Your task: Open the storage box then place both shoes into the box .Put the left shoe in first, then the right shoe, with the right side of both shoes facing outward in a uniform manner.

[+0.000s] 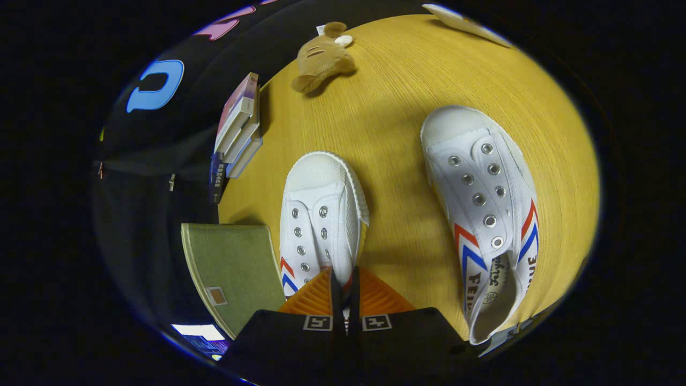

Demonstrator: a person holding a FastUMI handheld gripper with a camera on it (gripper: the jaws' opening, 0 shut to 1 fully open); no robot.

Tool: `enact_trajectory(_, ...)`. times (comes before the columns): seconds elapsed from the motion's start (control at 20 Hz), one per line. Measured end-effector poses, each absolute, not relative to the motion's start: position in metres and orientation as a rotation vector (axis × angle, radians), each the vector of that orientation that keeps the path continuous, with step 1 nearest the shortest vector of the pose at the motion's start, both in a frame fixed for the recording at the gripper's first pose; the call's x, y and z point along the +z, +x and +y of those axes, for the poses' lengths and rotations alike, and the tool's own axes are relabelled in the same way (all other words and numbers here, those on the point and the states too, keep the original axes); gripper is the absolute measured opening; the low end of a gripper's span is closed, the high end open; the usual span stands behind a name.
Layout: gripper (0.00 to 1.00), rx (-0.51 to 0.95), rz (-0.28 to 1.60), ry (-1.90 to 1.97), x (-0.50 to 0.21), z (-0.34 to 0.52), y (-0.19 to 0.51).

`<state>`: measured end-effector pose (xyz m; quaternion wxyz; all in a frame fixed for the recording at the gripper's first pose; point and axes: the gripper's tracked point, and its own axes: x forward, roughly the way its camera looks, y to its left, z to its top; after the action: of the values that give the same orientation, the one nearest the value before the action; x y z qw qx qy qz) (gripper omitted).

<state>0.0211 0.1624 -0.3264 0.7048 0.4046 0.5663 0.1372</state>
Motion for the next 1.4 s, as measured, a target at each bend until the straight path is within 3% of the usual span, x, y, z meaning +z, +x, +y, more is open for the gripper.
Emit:
enact_trajectory(0.4,0.05,0.372,1.206,0.947,-0.219,0.2,0.023)
enact_trajectory(0.8,0.05,0.481,1.226,0.948,-0.113,0.311,0.012)
enact_trajectory(1.1,0.05,0.493,1.34,0.788,-0.14,0.405,0.001)
enact_trajectory(1.4,0.05,0.376,1.405,0.65,-0.196,0.449,0.006)
